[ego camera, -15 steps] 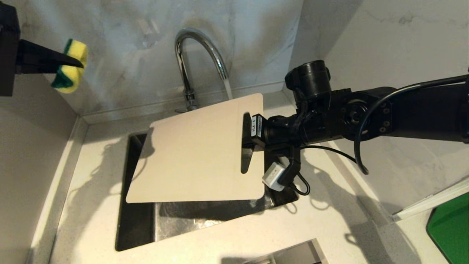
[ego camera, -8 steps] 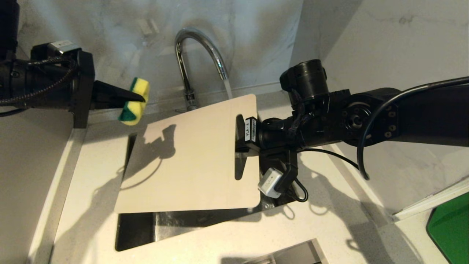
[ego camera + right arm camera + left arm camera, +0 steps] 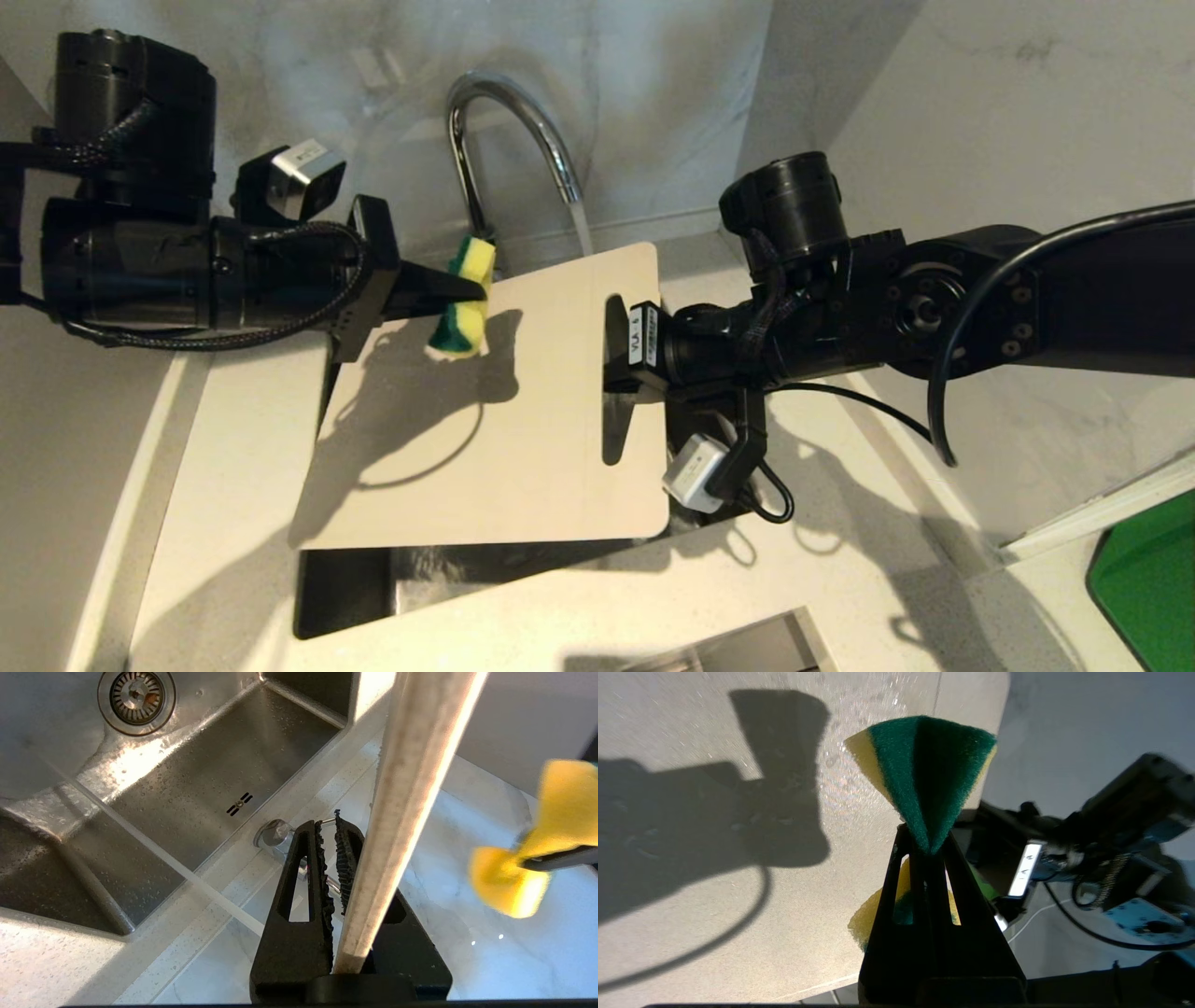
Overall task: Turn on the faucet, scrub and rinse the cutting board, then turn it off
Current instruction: Scrub the cutting board underwater
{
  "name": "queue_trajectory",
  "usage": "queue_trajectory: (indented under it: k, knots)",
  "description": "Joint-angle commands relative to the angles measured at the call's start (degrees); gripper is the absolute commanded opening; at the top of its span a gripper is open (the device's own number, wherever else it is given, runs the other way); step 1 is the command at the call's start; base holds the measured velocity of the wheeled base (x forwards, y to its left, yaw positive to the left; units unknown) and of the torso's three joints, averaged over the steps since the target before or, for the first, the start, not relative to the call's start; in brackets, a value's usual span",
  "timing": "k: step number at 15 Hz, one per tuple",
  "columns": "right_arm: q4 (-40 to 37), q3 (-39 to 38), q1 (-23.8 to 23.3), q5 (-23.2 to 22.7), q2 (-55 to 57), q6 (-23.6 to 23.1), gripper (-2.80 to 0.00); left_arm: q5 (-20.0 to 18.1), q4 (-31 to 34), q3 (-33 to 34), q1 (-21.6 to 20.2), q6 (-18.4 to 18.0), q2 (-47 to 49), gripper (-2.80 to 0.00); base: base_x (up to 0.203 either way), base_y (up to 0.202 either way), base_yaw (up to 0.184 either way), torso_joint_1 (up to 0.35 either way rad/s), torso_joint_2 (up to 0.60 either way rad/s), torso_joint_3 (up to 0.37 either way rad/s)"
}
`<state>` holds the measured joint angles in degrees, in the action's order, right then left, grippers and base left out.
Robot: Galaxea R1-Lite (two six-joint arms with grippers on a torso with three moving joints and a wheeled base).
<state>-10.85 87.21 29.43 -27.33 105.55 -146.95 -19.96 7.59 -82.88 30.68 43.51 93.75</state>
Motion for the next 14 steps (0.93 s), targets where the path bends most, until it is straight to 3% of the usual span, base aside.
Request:
queue_trajectory:
  k: [1,6,14]
  knots:
    - [-0.05,-0.11,0.02,-0.18,-0.08,-0.89,-2.8,-0.1,-0.31,0.03,0.5,0.08,2.93,-2.8,0.0,0.0,0.0,0.0,0.0,0.0]
    - [0.03,-0.55,0.02,-0.18,-0.43,-0.89,-2.8,-0.08,-1.17,0.34,-0.62,-2.56,6.13,-2.8,0.0,0.0,0.0,0.0,0.0,0.0]
    - [0.02,-0.73,0.02,0.0,-0.52,-0.1,-2.8,0.18,-3.19,0.8,-1.62,-3.61,9.79,-2.8,0.0,0.0,0.0,0.0,0.0,0.0]
